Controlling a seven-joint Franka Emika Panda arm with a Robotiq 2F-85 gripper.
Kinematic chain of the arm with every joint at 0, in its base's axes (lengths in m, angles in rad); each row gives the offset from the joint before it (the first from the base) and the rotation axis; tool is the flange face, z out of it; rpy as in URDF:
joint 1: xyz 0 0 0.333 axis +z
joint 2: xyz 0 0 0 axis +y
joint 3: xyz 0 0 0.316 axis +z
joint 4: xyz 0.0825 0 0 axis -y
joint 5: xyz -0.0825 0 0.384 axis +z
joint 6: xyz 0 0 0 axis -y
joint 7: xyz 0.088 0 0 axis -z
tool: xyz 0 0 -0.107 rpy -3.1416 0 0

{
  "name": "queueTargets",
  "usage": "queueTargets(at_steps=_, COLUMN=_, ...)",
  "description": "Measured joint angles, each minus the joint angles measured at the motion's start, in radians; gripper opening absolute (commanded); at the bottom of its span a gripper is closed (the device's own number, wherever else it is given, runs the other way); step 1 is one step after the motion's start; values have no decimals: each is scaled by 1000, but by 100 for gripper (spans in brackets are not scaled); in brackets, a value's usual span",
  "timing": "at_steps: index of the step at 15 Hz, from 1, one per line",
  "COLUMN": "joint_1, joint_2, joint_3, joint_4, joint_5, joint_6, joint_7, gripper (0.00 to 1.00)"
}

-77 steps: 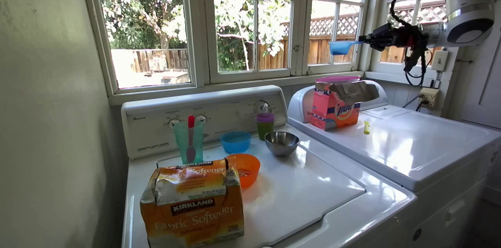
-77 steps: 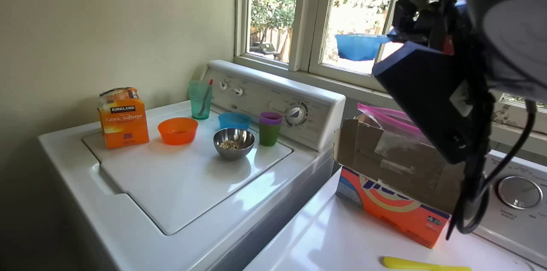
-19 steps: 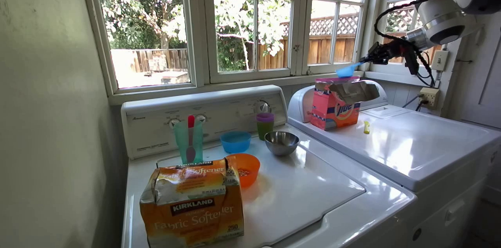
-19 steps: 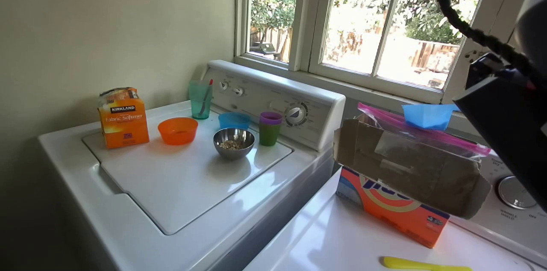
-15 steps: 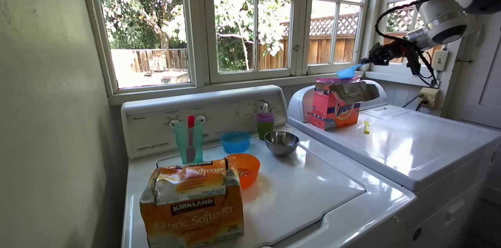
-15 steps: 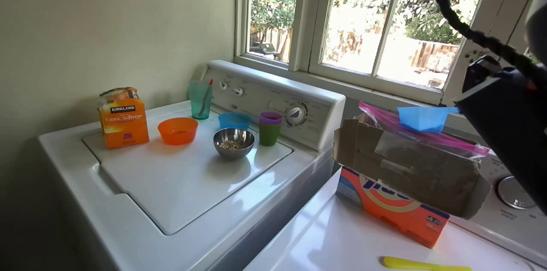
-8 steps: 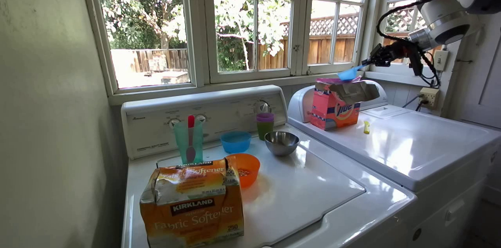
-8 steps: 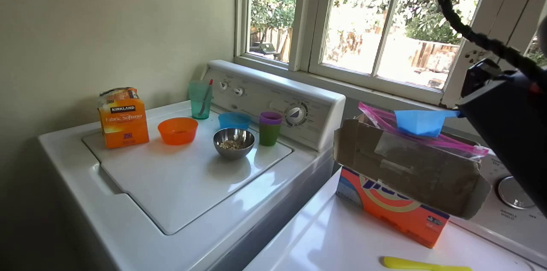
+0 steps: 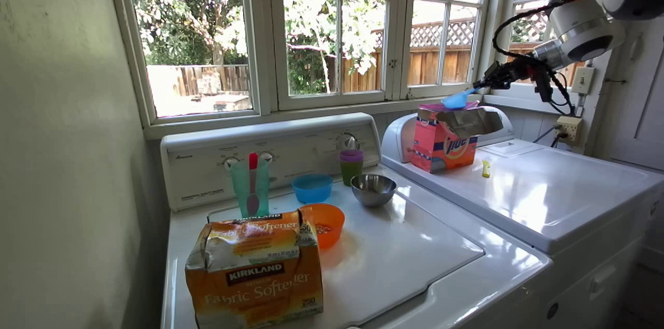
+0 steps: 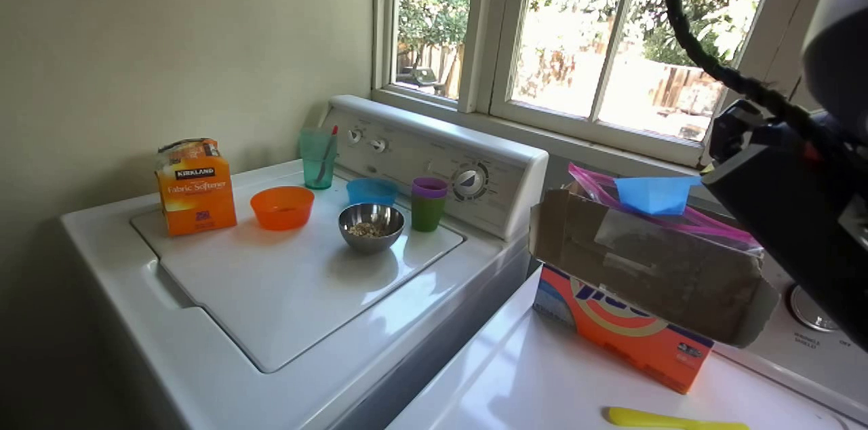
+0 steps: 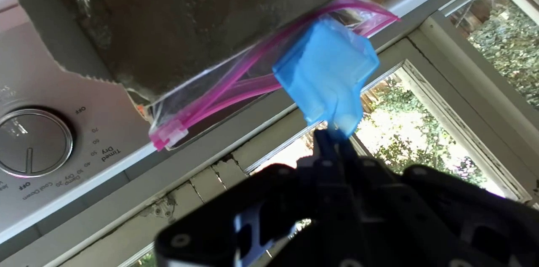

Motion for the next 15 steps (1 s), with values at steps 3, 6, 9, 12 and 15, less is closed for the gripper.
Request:
queueTargets(at_steps=3, joint_1=1, joint_2=0, joint_3=2, joint_4=2, joint_5=0, joint_6=8, joint_7=-40, gripper=1)
queueTargets(at_steps=6, joint_1=5, joint_2=0, joint_3=2, joint_4=2, joint_5=-1, joint_6=32, joint_7=-78, gripper=1)
queueTargets(at_steps=9, joint_1=7, joint_2=1, joint_3=3, joint_4=6, joint_5=-9, joint_6=43, joint_7=-109, gripper=1)
queueTargets(at_steps=12, joint_1=7, joint_2=3, joint_3=6, joint_4=12, joint_5=-28, joint_6=43, joint_7=-142, gripper=1)
queueTargets(at_steps=15, joint_1=7, joint_2=8, joint_3=7, joint_4=31, joint_5=-50, joint_6=43, joint_7=-176, gripper=1)
